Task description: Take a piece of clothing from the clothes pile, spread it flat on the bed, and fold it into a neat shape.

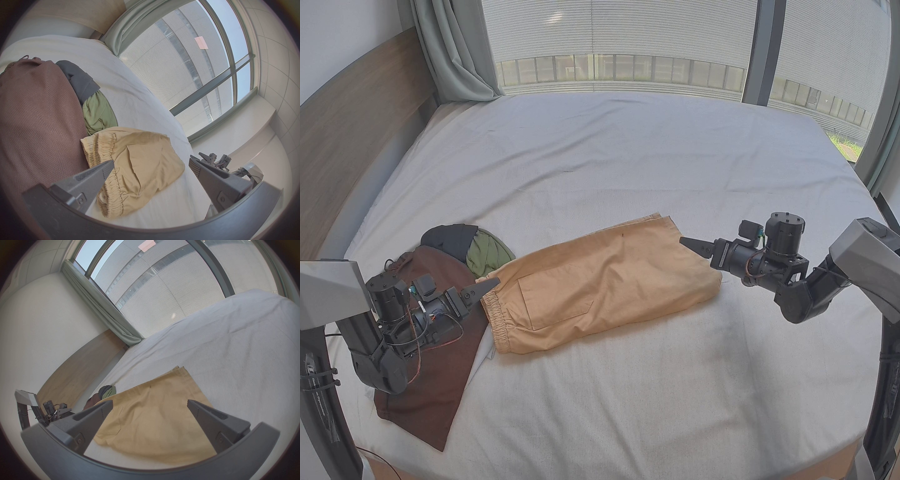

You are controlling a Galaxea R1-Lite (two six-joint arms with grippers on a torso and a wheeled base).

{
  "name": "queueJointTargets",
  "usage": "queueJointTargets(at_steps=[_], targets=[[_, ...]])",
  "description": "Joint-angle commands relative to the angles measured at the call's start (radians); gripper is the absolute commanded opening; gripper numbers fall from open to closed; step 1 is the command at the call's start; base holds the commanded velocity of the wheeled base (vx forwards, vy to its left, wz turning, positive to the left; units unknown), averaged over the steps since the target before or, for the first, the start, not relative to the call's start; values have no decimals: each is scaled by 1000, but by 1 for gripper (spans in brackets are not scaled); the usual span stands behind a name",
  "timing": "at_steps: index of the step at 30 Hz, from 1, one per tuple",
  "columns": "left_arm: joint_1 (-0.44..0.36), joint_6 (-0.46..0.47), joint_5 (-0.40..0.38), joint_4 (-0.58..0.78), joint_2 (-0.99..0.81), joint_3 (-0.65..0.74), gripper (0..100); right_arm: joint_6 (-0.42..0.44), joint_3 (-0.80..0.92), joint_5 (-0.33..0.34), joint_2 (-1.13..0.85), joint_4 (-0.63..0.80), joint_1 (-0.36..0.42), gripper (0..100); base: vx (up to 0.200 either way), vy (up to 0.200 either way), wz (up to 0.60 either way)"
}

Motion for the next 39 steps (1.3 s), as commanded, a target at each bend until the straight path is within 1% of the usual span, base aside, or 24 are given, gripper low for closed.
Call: queueJointTargets(at_steps=[1, 3, 4, 8, 12, 14, 16, 17, 22, 30, 32, 34, 36, 38, 39], targets=[[-14, 17, -3, -1, -15, 23, 100, 58, 165, 7, -46, -124, -7, 100, 0, 0, 0], [-19, 23, -3, -1, -16, 28, 100, 67, 176, 7, -42, -148, -7, 100, 0, 0, 0], [-20, 46, -3, -1, -21, 36, 100, 90, 195, 7, -36, -193, -7, 100, 0, 0, 0], [-22, 109, -4, -1, -21, 42, 100, 108, 245, 5, -25, -263, -5, 100, 0, 0, 0], [-22, 129, -12, -1, -22, 42, 100, 108, 260, -1, -8, -280, -4, 100, 0, 0, 0], [-22, 132, -29, -1, -25, 42, 100, 108, 263, -2, 4, -280, -1, 100, 0, 0, 0], [-20, 138, -72, -1, -36, 59, 100, 108, 275, -4, 12, -282, 4, 100, 0, 0, 0], [-20, 138, -72, -1, -36, 59, 100, 108, 275, -4, 12, -282, 4, 100, 0, 0, 0], [-10, 255, -86, -1, -38, 57, 100, 107, 295, -4, 13, -280, 18, 100, 0, 0, 0], [-7, 339, -75, -1, -33, 59, 100, 104, 291, -7, 50, -280, 30, 100, 0, 0, 0], [6, 401, -78, -1, -31, 62, 100, 105, 292, -5, 55, -279, 30, 100, 0, 0, 0], [9, 482, -84, -1, -28, 60, 100, 105, 292, -7, 72, -279, 32, 100, 0, 0, 0], [10, 528, -96, -1, -27, 65, 100, 105, 292, -7, 84, -279, 36, 100, 0, 0, 0], [15, 551, -127, -1, -21, 65, 100, 105, 289, -7, 95, -279, 38, 100, 0, 0, 0], [15, 554, -128, -1, -21, 65, 100, 105, 289, -7, 99, -279, 38, 100, 0, 0, 0]])
